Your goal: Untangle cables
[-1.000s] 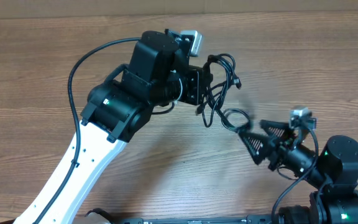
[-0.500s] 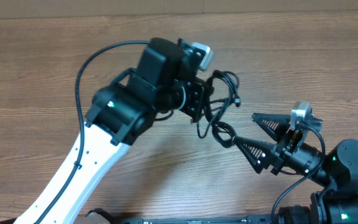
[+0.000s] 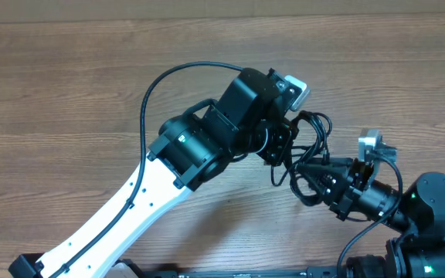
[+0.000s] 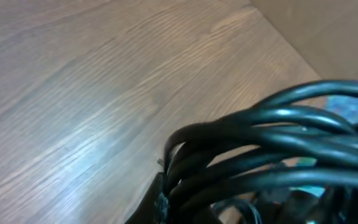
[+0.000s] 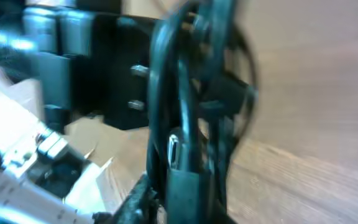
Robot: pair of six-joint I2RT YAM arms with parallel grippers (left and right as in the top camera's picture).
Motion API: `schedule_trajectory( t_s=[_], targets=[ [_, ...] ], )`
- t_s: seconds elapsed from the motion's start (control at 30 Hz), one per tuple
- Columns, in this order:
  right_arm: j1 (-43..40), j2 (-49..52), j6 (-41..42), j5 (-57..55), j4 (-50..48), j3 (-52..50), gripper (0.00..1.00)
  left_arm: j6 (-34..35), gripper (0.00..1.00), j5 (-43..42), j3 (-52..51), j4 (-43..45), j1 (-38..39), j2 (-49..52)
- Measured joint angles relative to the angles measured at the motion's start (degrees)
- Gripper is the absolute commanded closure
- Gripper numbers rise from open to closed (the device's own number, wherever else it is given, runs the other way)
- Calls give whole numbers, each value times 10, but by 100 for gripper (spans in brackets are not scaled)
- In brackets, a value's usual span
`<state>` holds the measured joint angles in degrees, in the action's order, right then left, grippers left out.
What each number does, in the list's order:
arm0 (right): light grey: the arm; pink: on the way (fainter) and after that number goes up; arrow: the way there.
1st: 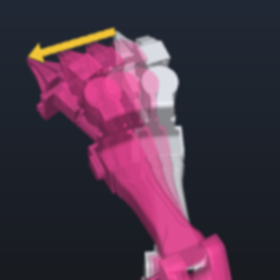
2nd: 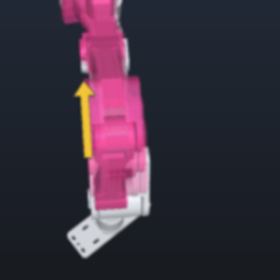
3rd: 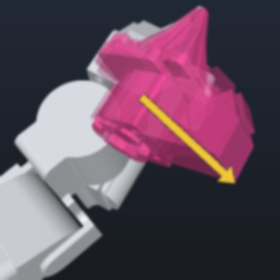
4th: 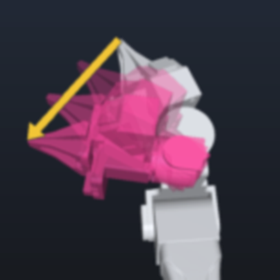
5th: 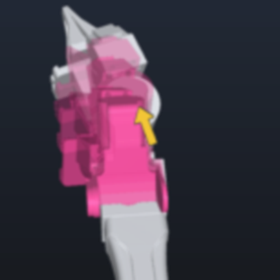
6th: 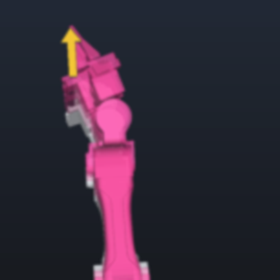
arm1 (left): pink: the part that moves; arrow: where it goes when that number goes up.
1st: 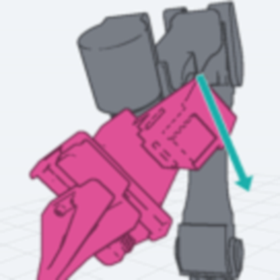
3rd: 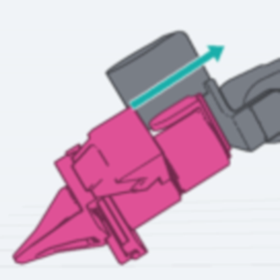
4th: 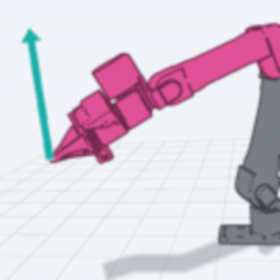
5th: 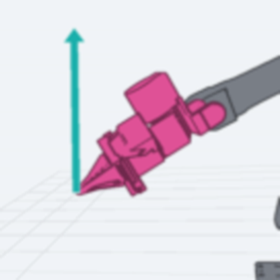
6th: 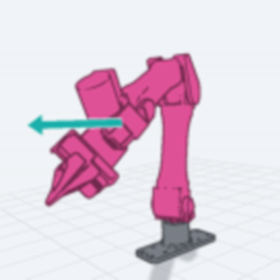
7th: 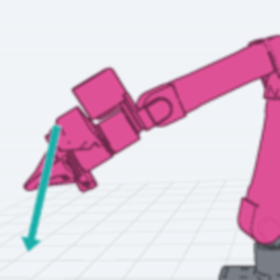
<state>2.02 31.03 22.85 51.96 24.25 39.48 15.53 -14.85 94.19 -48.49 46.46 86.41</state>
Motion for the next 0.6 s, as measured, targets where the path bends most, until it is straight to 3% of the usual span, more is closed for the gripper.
schedule_trajectory(
  t_s=[0.17, 0.33, 0.43, 0.47, 0.57, 0.6],
  targets=[
    [0, 0, 21, -138, 71, 0, 88, -26, 96, 9, 0, -10, 0, 0],
    [0, 0, 27, -189, 82, 0, 87, -81, 96, -31, 0, -27, 0, 0],
    [0, 0, 27, -200, 88, 0, 83, -111, 96, -48, 0, -41, 0, 0],
    [0, 0, 28, -204, 88, 0, 78, -117, 96, -52, 0, -41, 0, 0],
    [0, 0, 29, -216, 98, 0, 78, -96, 96, -25, 0, -44, 1, 0],
    [0, 0, 26, -218, 98, 0, 73, -68, 96, 7, 0, -50, 1, 0]
  ],
)
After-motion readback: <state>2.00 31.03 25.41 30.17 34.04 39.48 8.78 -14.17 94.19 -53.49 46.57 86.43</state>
